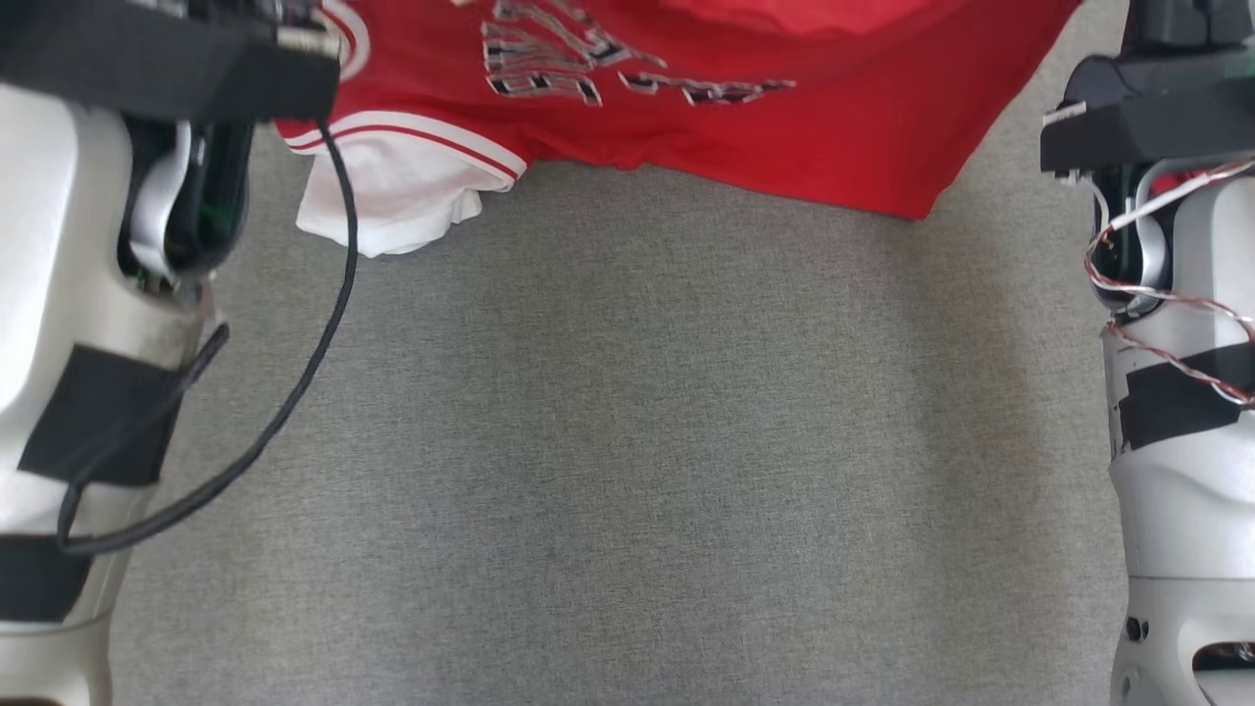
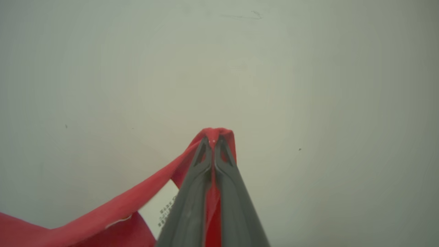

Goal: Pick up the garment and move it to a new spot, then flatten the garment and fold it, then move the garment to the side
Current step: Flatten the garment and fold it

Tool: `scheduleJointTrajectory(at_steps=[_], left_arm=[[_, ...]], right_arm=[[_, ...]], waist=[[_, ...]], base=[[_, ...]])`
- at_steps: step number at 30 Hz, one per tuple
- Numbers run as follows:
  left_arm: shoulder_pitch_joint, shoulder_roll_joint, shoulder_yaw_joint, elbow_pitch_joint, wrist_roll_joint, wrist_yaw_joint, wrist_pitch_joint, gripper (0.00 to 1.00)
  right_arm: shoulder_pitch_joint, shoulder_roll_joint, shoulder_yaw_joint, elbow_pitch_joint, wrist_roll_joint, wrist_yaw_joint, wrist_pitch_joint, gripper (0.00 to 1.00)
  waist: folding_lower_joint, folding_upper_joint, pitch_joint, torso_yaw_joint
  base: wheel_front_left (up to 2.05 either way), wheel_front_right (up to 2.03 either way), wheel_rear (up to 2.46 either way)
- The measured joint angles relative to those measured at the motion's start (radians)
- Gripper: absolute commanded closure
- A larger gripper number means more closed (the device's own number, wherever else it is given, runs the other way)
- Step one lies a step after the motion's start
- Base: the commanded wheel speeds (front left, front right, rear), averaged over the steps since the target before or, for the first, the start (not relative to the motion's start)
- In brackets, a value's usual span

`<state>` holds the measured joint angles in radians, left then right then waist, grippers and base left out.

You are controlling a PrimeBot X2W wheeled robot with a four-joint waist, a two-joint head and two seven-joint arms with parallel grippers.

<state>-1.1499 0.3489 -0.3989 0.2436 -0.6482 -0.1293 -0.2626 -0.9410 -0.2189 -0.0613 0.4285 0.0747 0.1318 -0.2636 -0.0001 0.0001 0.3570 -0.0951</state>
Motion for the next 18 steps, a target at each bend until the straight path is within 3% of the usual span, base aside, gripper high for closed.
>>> scheduleJointTrajectory(at_steps=[18], left_arm=[[0.244, 0.027, 0.018, -0.073, -0.087, 0.000, 0.000, 1.00]], right_arm=[[0.167, -0.026, -0.016, 0.014, 0.010, 0.000, 0.000, 1.00]], waist=[[0.0000, -0.0001, -0.060, 0.033]], base=[[0.00, 0.00, 0.00]])
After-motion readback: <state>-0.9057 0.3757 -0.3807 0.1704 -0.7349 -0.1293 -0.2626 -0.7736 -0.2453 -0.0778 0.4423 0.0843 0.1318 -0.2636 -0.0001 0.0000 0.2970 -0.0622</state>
